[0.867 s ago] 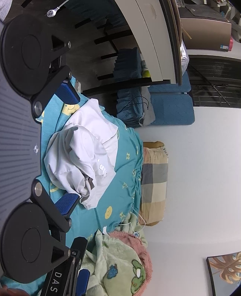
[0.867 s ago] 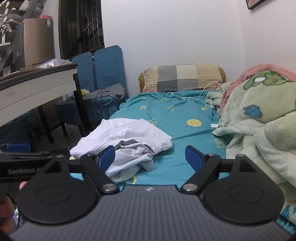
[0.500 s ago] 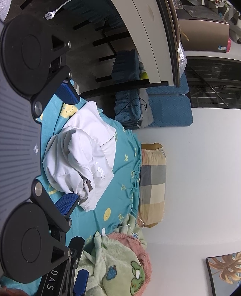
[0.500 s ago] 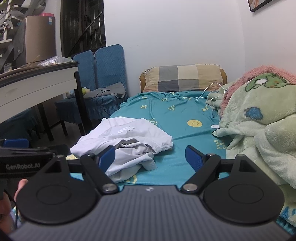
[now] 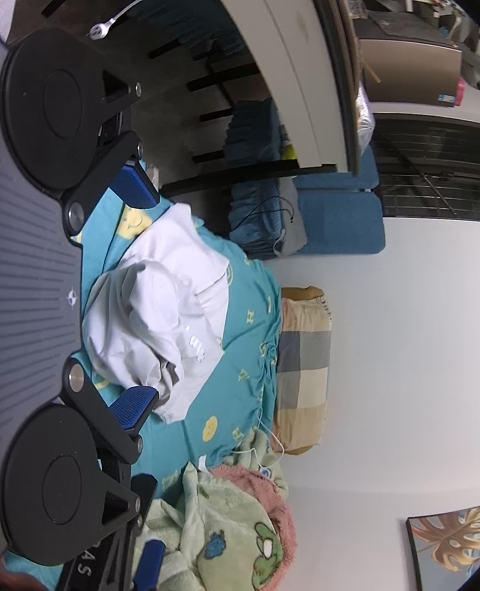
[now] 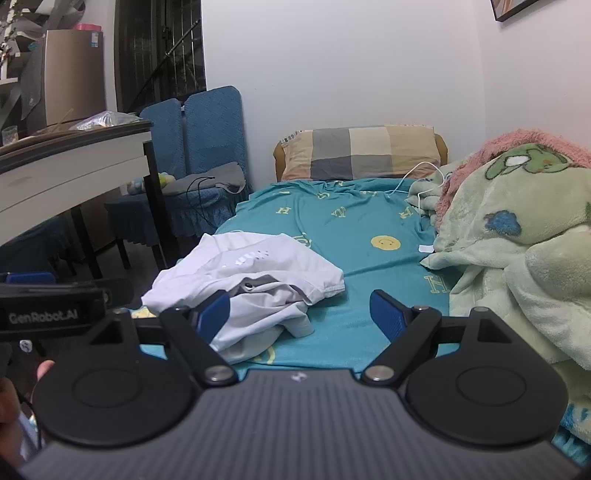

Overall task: Fold clothes
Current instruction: 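Approach the crumpled white T-shirt on the bed with both grippers, then grasp the T-shirt with the left gripper while the right gripper grasps another edge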

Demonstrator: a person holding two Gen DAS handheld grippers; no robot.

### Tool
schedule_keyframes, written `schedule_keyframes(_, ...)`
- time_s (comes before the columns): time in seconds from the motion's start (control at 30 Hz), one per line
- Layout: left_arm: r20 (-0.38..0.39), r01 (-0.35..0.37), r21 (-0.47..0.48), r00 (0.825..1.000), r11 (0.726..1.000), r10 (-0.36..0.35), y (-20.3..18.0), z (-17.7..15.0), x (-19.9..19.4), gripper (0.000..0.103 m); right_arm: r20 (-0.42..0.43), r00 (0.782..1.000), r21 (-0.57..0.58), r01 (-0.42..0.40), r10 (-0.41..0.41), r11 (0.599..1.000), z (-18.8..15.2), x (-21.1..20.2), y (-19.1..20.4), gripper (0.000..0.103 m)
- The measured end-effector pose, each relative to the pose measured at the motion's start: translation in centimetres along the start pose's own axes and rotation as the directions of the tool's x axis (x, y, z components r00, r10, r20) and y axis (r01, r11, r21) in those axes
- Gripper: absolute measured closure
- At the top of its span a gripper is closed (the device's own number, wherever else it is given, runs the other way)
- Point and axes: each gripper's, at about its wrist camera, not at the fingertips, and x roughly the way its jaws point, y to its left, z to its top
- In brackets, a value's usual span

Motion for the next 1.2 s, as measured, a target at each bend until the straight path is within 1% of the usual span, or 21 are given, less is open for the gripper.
schedule_keyframes(0.17, 0.000, -0.010, -0.018, 1.000, 1.000, 0.010, 1.3, 0.1, -0.2, 0.000, -0.007, 1.000, 0.000, 0.022, -0.022, 1.000, 0.2, -0.2, 0.6, 0.019)
schedule_keyframes(0.27, -0.002, -0.015, -0.030, 1.000, 0.999, 0.015, 1.9, 0.3, -0.3, 0.000, -0.016, 0.999, 0.021, 0.039, -0.038, 0.999, 0.5, -0.4, 0.7, 0.019)
schedule_keyframes(0.4, -0.004, 0.005, -0.056, 1.000, 0.998, -0.005, 2.9, 0.2, -0.6, 0.000, -0.018, 0.998, 0.052, 0.061, -0.060, 0.997, 1.2, -0.8, 0.9, 0.019)
schedule_keyframes(0.6, 0.003, 0.026, -0.097, 1.000, 0.995, -0.026, 4.0, 0.2, -0.4, 0.000, 0.006, 0.998, 0.046, 0.055, -0.055, 0.997, 1.8, -0.9, 1.2, 0.019)
schedule_keyframes(0.73, 0.012, 0.006, -0.066, 1.000, 0.998, -0.005, 3.5, -0.1, 0.4, 0.000, 0.021, 0.999, 0.033, 0.043, -0.044, 0.999, 1.4, -0.7, 1.0, 0.019)
schedule_keyframes(0.83, -0.021, 0.016, -0.049, 1.000, 0.999, -0.017, 3.0, -0.6, 1.6, 0.001, 0.050, 0.998, 0.047, 0.024, -0.027, 0.999, 1.4, -1.0, 0.3, 0.019)
schedule_keyframes(0.93, -0.033, 0.025, -0.013, 0.999, 1.000, -0.025, 2.1, -0.9, 2.8, 0.001, 0.060, 0.998, 0.083, 0.015, -0.020, 0.996, 1.2, -1.0, -1.0, 0.019)
schedule_keyframes(1.03, -0.058, 0.029, 0.073, 0.998, 0.997, -0.024, 0.2, -1.0, 5.0, 0.005, 0.058, 0.998, 0.152, -0.001, -0.008, 0.988, 0.9, -0.8, -2.6, 0.019)
schedule_keyframes(1.1, -0.080, 0.027, 0.162, 0.997, 0.986, -0.014, -1.6, -1.3, 6.9, 0.009, 0.064, 0.998, 0.177, 0.006, -0.018, 0.984, 0.8, -0.6, -3.3, 0.019)
schedule_keyframes(1.2, -0.094, 0.001, 0.280, 0.995, 0.960, 0.026, -3.9, -1.8, 9.7, 0.014, 0.072, 0.997, 0.196, 0.022, -0.037, 0.980, 0.7, -0.3, -4.1, 0.019)
